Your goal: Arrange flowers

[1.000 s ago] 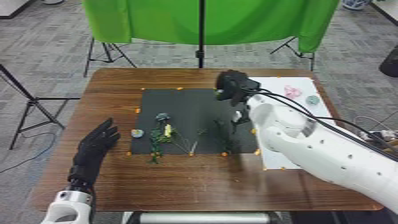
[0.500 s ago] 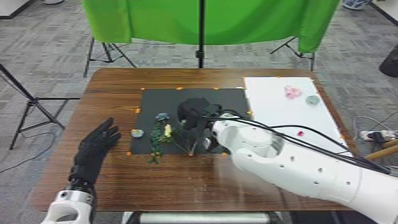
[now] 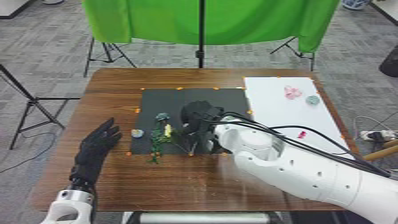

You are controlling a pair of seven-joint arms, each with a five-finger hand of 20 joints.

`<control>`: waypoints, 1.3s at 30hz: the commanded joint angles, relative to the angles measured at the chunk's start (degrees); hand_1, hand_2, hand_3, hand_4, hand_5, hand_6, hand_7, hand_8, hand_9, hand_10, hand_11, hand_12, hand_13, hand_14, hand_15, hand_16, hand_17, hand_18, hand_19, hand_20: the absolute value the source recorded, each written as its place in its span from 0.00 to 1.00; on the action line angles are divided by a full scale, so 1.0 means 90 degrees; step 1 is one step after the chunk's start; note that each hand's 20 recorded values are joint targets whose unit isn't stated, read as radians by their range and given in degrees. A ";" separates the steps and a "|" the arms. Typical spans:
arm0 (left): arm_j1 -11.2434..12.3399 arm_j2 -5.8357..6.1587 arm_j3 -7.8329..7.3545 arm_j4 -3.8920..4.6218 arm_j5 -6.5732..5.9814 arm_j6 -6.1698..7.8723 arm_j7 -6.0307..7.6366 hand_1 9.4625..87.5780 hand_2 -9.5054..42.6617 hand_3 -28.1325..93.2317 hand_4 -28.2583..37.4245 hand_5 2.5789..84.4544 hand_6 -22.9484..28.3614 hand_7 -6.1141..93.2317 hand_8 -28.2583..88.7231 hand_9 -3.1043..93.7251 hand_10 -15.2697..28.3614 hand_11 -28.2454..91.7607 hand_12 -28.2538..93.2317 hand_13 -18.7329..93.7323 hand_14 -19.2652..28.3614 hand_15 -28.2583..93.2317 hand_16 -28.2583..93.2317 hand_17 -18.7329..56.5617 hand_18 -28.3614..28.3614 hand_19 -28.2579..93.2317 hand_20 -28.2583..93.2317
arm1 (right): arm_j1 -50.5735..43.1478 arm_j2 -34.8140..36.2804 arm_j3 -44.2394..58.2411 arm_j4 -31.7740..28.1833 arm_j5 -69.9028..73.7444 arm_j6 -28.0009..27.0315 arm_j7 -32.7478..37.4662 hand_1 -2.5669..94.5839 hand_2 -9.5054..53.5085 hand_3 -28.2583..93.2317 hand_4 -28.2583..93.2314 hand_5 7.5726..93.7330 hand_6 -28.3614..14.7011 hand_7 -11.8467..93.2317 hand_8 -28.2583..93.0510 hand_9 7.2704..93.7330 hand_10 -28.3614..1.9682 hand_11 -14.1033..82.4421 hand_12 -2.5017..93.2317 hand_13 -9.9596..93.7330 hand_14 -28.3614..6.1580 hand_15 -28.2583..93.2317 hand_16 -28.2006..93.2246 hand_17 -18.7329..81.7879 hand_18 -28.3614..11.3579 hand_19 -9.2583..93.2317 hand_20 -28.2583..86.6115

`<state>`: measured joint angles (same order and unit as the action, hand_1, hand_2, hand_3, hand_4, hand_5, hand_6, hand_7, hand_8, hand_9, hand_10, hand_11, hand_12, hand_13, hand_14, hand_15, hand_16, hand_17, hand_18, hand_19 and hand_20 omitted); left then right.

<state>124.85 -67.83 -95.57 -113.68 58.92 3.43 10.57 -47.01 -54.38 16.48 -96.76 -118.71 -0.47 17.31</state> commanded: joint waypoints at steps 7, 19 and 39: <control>0.0078 -0.0017 0.0026 0.0052 0.0016 -0.0106 -0.0118 0.24 0.09 0.75 0.11 0.38 0.52 0.12 0.20 0.40 0.60 0.31 0.34 0.41 0.73 0.35 0.27 0.27 0.75 0.26 0.38 | -0.0035 0.0279 0.0227 -0.0167 -0.0095 -0.0280 0.0008 0.45 0.00 0.75 0.07 0.69 0.66 0.28 0.16 0.82 0.55 0.43 0.31 0.94 0.72 0.71 0.52 0.81 0.45 1.00 0.69; 0.0072 -0.0009 0.0003 0.0028 0.0032 -0.0101 -0.0146 0.24 0.09 0.75 0.11 0.38 0.52 0.12 0.20 0.40 0.60 0.31 0.34 0.41 0.73 0.35 0.27 0.27 0.75 0.26 0.38 | -0.0359 0.0652 0.1520 -0.0485 0.0387 0.0257 0.0416 0.37 0.00 0.74 0.09 0.67 0.65 0.26 0.16 0.83 0.50 0.43 0.30 0.94 0.69 0.69 0.52 0.81 0.42 1.00 0.68; 0.0136 -0.0036 -0.0028 -0.0016 0.0041 -0.0039 -0.0113 0.24 0.09 0.75 0.12 0.38 0.52 0.12 0.20 0.40 0.60 0.31 0.34 0.41 0.73 0.35 0.27 0.27 0.75 0.26 0.38 | -0.0653 0.1223 0.3250 0.1580 0.0125 -0.1569 0.2904 0.29 0.00 0.71 0.13 0.22 0.66 0.13 0.20 0.42 0.12 0.20 0.25 0.80 0.43 0.70 0.49 0.72 0.28 0.99 0.65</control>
<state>125.39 -67.81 -96.02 -114.05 58.95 3.22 10.20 -50.42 -44.57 47.19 -86.28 -115.61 -17.88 42.05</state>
